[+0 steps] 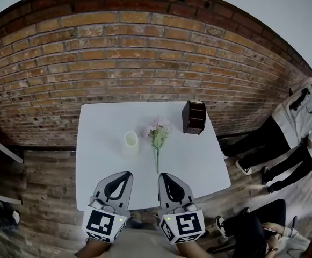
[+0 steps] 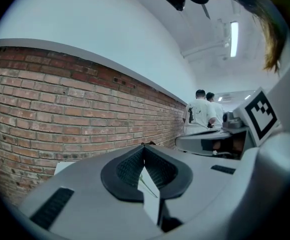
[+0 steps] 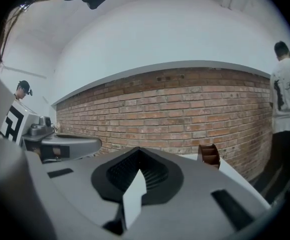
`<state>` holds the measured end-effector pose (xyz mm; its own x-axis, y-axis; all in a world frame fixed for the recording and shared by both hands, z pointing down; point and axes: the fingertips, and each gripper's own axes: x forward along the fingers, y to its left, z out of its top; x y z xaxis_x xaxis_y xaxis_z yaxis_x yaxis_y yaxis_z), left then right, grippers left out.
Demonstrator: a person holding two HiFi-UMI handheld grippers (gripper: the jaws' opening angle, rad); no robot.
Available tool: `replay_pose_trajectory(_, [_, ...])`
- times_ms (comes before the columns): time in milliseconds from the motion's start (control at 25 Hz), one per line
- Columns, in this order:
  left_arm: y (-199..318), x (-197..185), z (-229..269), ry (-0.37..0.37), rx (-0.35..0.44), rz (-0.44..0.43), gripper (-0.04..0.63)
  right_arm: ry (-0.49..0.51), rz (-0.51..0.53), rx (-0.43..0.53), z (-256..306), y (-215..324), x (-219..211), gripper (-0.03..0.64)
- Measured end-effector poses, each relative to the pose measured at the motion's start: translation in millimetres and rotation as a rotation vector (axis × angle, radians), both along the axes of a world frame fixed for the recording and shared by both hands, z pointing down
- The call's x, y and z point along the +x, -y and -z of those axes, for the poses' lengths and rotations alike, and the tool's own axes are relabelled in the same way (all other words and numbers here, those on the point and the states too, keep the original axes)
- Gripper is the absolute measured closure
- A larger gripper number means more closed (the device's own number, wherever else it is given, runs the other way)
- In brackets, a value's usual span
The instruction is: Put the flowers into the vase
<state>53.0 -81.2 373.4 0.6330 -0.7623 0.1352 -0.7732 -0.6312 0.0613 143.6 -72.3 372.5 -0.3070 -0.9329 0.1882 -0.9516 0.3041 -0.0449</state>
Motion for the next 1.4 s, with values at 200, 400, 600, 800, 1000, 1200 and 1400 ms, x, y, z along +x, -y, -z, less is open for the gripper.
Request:
replay_pose_trajectory(200, [10.0, 2.9, -5.7, -0.003, 0.006, -0.003, 0.586, 0.0, 0.014, -0.02, -8.5, 6.7, -0.5, 0.614])
replay_pose_trajectory(400, [11.9, 9.6, -11.1, 0.024, -0.017, -0.049, 0.586, 0.011, -0.001, -0.023, -10.2, 11.3, -1.9, 0.613])
replay_pose_trajectory(600, [23.8, 8.8, -13.9, 0.066, -0.026, -0.072, 0.586, 0.001, -0.028, -0.025, -4.4, 22.9, -0.1, 0.614])
replay_pose_trajectory(800, [40.4, 4.5, -22.7, 0.117, -0.058, -0.083, 0.586, -0.024, -0.021, -0.055, -5.5, 41.8, 2.7, 0.614])
replay_pose_trajectory(1000, [54.8, 3.9, -33.2, 0.164, -0.088, -0.099, 0.586, -0.077, 0.022, -0.148, -24.5, 74.7, 4.7, 0.614])
replay_pose_trajectory(1200, [61.8, 1.1, -46.6, 0.168, -0.134, -0.117, 0.586, -0.102, 0.058, -0.275, -57.2, 109.5, 10.1, 0.612])
replay_pose_trajectory(1400, [66.4, -1.8, -51.6, 0.166, -0.154, -0.119, 0.586, -0.116, 0.049, -0.385, -94.3, 142.0, 24.3, 0.564])
